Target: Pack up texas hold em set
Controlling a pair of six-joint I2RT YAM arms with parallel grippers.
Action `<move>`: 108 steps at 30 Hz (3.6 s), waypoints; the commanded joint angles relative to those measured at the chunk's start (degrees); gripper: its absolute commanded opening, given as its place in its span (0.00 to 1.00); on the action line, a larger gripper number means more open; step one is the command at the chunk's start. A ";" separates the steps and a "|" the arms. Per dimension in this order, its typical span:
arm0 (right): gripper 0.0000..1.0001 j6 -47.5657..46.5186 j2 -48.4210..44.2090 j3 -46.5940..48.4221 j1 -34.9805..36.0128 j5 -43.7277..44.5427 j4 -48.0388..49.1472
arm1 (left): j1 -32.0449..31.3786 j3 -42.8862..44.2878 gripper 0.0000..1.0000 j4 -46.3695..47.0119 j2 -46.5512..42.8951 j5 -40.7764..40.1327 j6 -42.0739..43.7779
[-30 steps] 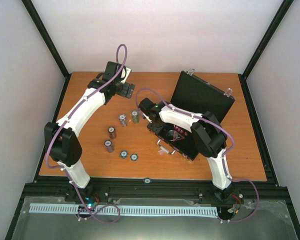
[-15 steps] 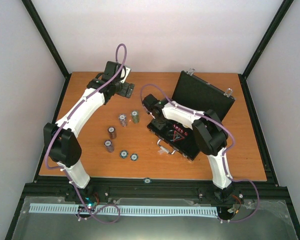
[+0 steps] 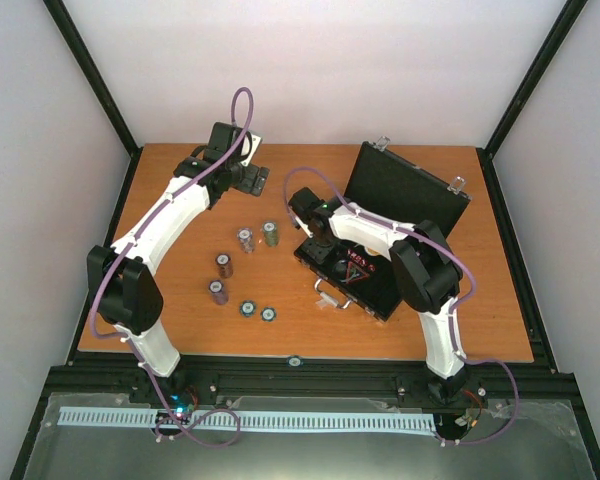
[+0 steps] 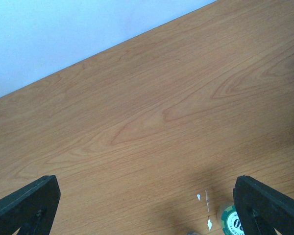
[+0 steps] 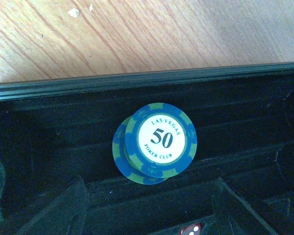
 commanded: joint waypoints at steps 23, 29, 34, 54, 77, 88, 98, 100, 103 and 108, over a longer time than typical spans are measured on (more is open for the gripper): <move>0.46 1.83 5.47 -0.51 -4.19 -12.62 1.22 | 0.47 0.23 1.00 -0.26 0.06 -1.11 1.21; 0.43 2.87 4.59 -0.23 -5.49 -13.26 0.98 | 0.47 -0.07 1.00 -0.19 -0.06 -1.23 1.21; 0.42 4.73 3.90 1.04 -7.77 -15.62 0.02 | 0.47 -0.36 1.00 -0.06 -0.10 -1.29 1.21; 0.62 5.16 -0.59 1.01 -9.74 -10.76 -1.03 | 0.47 -1.08 1.00 0.19 -0.62 -1.57 1.38; 0.80 7.21 4.89 10.91 -8.91 -15.84 -3.14 | 0.47 -1.65 1.00 0.46 -0.92 -1.34 1.27; 0.80 12.21 11.14 15.60 -10.11 -17.40 -4.56 | 0.48 -1.92 1.00 0.55 -0.84 -1.84 1.62; 0.77 13.49 13.95 15.27 -11.31 -21.93 -6.86 | 0.47 -2.32 1.00 0.73 -0.88 -2.59 2.09; 0.75 13.03 13.91 14.57 -11.31 -22.88 -7.23 | 0.47 -2.18 1.00 0.78 -0.78 -2.68 2.13; 0.72 12.24 13.76 14.12 -11.31 -24.25 -7.67 | 0.47 -2.01 1.00 0.73 -0.59 -3.01 2.32; 0.72 9.75 11.59 13.61 -11.31 -24.09 -8.14 | 0.47 -1.68 1.00 0.88 -0.29 -3.12 2.35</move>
